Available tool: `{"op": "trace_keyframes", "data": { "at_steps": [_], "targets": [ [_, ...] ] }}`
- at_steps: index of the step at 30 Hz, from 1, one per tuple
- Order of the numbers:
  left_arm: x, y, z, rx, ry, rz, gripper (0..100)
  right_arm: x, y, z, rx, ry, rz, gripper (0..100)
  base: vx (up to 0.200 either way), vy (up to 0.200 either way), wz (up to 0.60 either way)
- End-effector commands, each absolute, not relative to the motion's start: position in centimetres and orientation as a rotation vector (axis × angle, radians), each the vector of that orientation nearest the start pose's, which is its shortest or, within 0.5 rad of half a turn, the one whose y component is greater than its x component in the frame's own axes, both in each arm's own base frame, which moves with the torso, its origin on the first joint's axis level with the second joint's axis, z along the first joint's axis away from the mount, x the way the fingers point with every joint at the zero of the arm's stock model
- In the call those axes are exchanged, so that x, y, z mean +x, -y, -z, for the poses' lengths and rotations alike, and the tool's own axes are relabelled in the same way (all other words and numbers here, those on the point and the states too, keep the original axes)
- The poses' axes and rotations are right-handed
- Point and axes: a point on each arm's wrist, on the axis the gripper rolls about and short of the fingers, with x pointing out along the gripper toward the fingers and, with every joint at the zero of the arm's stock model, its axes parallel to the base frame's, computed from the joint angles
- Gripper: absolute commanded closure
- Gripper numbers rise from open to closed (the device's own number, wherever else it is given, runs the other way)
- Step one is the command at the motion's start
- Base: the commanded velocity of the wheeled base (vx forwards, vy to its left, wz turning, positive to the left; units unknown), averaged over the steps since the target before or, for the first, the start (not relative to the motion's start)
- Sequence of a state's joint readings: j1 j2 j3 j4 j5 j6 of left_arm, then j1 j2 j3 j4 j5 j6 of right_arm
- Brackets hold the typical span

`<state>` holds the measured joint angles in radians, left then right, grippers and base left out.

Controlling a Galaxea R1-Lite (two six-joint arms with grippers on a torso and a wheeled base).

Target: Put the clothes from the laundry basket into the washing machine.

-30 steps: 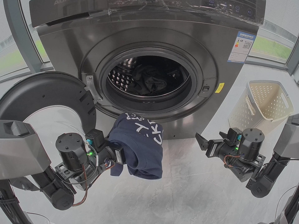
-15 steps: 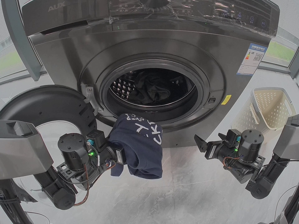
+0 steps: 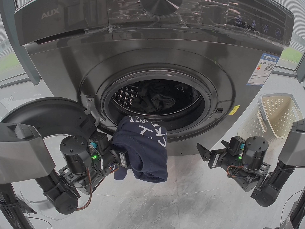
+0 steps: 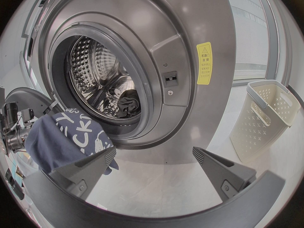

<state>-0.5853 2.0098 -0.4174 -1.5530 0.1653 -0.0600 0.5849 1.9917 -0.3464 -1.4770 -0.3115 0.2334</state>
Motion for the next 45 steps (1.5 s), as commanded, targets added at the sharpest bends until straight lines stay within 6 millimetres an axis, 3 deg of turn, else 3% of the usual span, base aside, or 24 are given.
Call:
{"op": "trace_keyframes", "data": {
  "at_steps": [1, 4, 10, 12, 13, 18, 25, 29, 30, 45],
  "targets": [
    [25.6, 16.5, -9.4, -0.054, -0.030, 0.420, 100, 23.1, -15.3, -7.1, 0.138, -0.223, -0.274, 0, 0.000, 0.000, 0.00],
    [26.3, 16.9, -9.5, -0.060, -0.013, 0.420, 100, 20.9, -15.8, -6.1, 0.098, -0.286, -0.327, 0, 0.000, 0.000, 0.00],
    [28.5, 18.6, -10.9, -0.095, 0.084, 0.427, 100, 18.9, -16.4, -5.7, 0.067, -0.324, -0.392, 0, 0.000, 0.000, 0.00],
    [28.6, 18.6, -10.9, -0.096, 0.087, 0.427, 100, 18.9, -16.4, -5.7, 0.067, -0.324, -0.392, 0, 0.000, 0.000, 0.00],
    [30.0, 19.6, -12.3, -0.128, 0.160, 0.432, 100, 18.8, -16.5, -5.6, 0.064, -0.328, -0.397, 0, 0.000, 0.000, 0.00],
    [33.1, 20.6, -12.8, -0.160, 0.238, 0.422, 100, 18.7, -16.5, -5.6, 0.064, -0.326, -0.401, 0, 0.000, 0.000, 0.00],
    [35.6, 23.8, -11.4, -0.179, 0.270, 0.447, 100, 18.8, -16.6, -5.6, 0.065, -0.324, -0.401, 0, 0.000, 0.000, 0.00],
    [36.6, 24.5, -10.6, -0.171, 0.250, 0.448, 100, 18.8, -16.6, -5.6, 0.065, -0.325, -0.403, 0, 0.000, 0.000, 0.00],
    [37.7, 25.0, -10.7, -0.169, 0.247, 0.439, 100, 18.8, -16.6, -5.6, 0.064, -0.323, -0.403, 0, 0.000, 0.000, 0.00],
    [45.4, 28.6, -13.2, -0.169, 0.269, 0.334, 100, 18.8, -16.6, -5.6, 0.064, -0.323, -0.403, 0, 0.000, 0.000, 0.00]
  ]
}}
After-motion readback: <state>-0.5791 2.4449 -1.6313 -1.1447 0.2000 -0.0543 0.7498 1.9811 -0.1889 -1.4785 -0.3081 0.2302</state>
